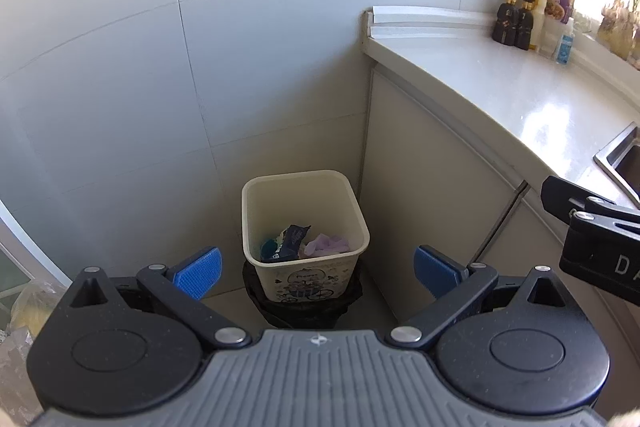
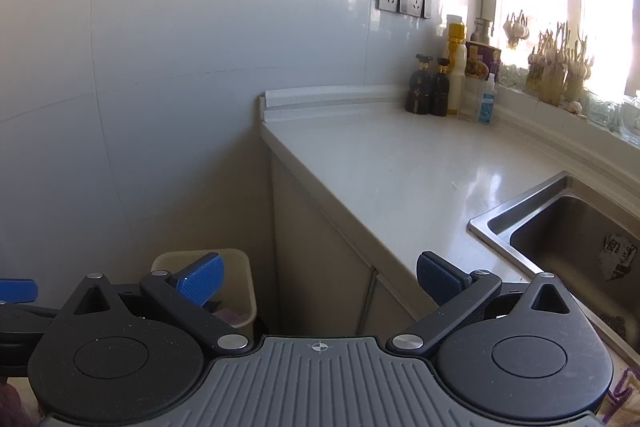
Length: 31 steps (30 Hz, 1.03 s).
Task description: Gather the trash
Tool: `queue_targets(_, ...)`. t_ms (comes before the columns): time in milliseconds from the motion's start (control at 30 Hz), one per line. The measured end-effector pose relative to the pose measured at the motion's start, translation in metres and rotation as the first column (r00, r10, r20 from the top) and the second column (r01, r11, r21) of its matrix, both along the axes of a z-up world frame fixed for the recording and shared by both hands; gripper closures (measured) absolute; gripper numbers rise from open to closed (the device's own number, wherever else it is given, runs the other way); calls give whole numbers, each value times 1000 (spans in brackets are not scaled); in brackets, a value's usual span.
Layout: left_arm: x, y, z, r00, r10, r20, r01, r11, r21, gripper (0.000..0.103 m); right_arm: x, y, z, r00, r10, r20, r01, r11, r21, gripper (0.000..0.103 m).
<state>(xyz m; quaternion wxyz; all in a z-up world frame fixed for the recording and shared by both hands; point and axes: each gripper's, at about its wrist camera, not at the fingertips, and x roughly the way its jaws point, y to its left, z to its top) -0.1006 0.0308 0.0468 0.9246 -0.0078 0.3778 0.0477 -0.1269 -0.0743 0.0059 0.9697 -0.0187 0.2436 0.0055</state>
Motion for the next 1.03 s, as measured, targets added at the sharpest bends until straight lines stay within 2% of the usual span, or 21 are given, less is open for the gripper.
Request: queue_targets(1033, 16, 1, -7, 999, -17, -44, 16, 1000, -20, 1, 21, 0, -9, 999, 5, -43, -5, 1000, 5, 0)
